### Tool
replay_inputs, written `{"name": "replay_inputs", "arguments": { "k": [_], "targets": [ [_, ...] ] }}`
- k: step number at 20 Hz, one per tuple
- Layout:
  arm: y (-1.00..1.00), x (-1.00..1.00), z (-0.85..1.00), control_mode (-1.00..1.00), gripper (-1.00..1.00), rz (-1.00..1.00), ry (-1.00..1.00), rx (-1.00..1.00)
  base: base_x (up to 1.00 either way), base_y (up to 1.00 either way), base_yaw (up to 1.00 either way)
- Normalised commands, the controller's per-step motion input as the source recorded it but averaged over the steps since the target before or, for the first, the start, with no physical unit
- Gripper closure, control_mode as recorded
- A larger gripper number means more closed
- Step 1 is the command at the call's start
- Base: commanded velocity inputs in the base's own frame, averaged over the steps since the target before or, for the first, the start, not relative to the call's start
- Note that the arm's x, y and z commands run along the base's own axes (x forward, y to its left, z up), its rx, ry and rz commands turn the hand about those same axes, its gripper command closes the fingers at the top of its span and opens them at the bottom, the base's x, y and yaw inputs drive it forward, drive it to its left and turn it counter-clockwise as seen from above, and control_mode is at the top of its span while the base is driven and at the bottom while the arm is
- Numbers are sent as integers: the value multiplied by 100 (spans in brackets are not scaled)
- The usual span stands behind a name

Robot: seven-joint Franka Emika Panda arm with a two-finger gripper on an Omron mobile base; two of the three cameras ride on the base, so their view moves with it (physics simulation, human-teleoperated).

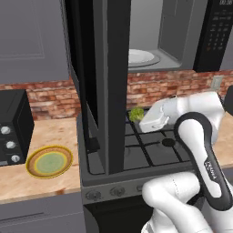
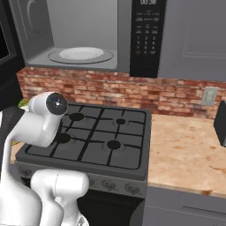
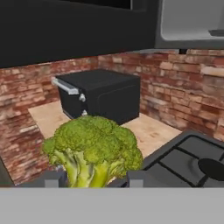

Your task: Pick the broccoli from the counter and place it in the microwave. Then turn on the microwave.

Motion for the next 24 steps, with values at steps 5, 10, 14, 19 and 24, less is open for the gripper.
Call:
{"name": "replay_inputs", "arguments": {
  "k": [5,10,14,19,24],
  "targets": [
    [-32,-19,90,-100,100,-15,1,-2,0,0,0],
    [-10,-7,90,-100,100,-13,-1,-5,0,0,0],
    [-9,9,86,-100,100,-15,0,-6,0,0,0],
    [-19,26,57,-100,100,-16,-2,-8,0,0,0],
    [-34,36,7,-100,100,-19,-9,-7,0,0,0]
  ]
}}
